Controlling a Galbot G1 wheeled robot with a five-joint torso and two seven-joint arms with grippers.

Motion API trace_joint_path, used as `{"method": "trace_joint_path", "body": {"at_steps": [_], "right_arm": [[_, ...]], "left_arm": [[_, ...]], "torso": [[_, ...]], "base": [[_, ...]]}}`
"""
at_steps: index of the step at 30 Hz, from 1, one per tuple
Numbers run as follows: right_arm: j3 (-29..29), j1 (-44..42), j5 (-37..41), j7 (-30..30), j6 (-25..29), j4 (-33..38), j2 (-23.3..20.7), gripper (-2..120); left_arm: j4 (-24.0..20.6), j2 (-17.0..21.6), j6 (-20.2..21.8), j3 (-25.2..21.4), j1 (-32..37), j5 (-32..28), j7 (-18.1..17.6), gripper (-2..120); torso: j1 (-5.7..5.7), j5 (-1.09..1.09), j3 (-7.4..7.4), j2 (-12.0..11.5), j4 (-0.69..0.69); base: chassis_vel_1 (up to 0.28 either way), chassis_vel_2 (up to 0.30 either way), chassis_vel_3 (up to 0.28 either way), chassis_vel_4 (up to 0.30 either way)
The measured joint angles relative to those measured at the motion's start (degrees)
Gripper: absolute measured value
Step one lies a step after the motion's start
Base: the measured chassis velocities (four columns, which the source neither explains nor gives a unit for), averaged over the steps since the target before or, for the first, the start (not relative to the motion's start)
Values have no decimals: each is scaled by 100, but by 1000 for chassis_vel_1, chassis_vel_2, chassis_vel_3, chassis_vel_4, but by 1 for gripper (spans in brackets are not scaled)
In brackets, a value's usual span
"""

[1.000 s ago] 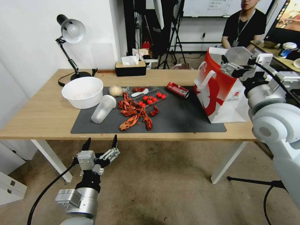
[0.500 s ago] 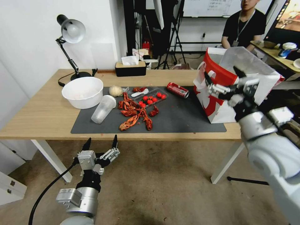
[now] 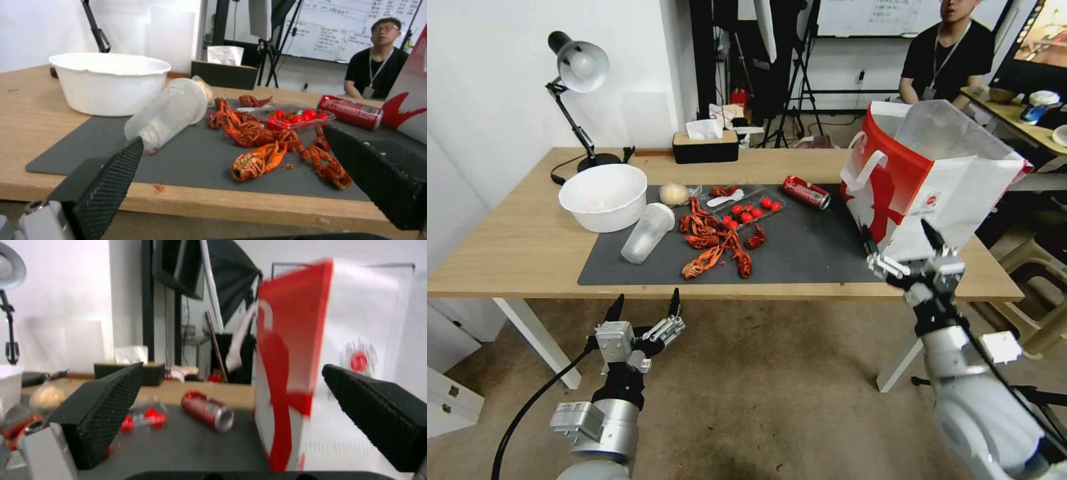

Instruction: Pick up the trash from the table and place it into the takeout bag.

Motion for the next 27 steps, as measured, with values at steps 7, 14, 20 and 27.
{"method": "trace_joint_path", "body": {"at_steps": [7, 14, 20, 27], "right_arm": [[-136, -361, -137, 38, 52, -10, 273, 100], [-299, -548, -211, 43, 64, -88, 451, 100], [-426, -653, -225, 62, 45, -137, 543, 100], [-512, -799, -268, 173, 0, -140, 565, 100]], "left_arm": [[-39, 8, -28, -53, 23, -38, -2, 100], [-46, -1, -49, -51, 62, -45, -15, 100], [-46, 76, -46, -116, 39, -64, -26, 100], [-37, 55, -46, -118, 19, -78, -26, 100]], "torso": [[1, 0, 0, 0, 1], [1, 0, 0, -1, 1], [1, 0, 1, -1, 1], [1, 1, 1, 0, 1]], "base": [[0, 0, 0, 0], [0, 0, 0, 0], [0, 0, 0, 0], [0, 0, 0, 0]]}}
